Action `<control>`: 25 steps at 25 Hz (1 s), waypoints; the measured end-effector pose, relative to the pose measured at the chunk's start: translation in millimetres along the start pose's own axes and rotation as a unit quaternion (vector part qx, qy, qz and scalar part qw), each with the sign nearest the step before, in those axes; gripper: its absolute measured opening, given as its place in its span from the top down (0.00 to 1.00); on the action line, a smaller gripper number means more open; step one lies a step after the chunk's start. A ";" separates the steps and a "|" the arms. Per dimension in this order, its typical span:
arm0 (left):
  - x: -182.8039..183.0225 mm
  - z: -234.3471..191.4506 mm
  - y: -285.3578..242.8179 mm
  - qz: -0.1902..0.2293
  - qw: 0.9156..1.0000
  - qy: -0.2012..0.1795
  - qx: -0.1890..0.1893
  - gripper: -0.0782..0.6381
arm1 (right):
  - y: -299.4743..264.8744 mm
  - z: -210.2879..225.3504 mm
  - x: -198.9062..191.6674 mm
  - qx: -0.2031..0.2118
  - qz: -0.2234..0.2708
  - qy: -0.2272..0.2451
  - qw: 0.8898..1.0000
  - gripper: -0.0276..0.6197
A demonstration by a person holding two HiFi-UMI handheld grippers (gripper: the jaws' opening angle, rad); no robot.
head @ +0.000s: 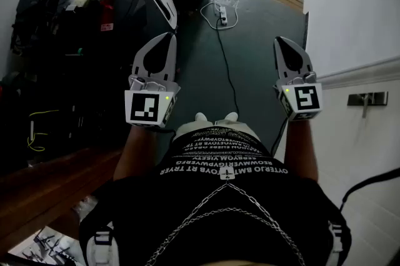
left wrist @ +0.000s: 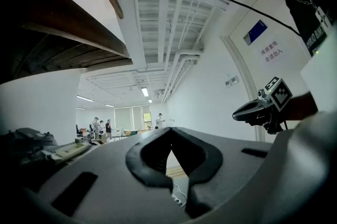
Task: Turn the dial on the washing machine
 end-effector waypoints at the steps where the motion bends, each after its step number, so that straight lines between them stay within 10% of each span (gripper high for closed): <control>1: -2.3 -1.8 3.3 0.002 1.000 0.002 -0.001 0.88 | -1.4 -6.5 -0.7 0.007 0.003 0.001 1.000 0.96; 12: -18.4 -5.6 4.4 0.038 0.999 0.012 -0.027 0.88 | -6.1 -46.4 -15.5 0.015 -0.004 -0.010 1.000 0.96; 25: -55.9 -33.7 -48.2 -0.012 0.999 0.028 -0.028 0.88 | -86.2 -11.6 -21.7 0.020 -0.024 -0.009 0.999 0.88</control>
Point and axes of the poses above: the fingertips, and each gripper's own axes: y backward along the fingers, z to its right, x out of its top, the point moved 6 cm from there along y, backward along the fingers, and after that the axes turned 15 degrees about -y, right-handed, at the moved point
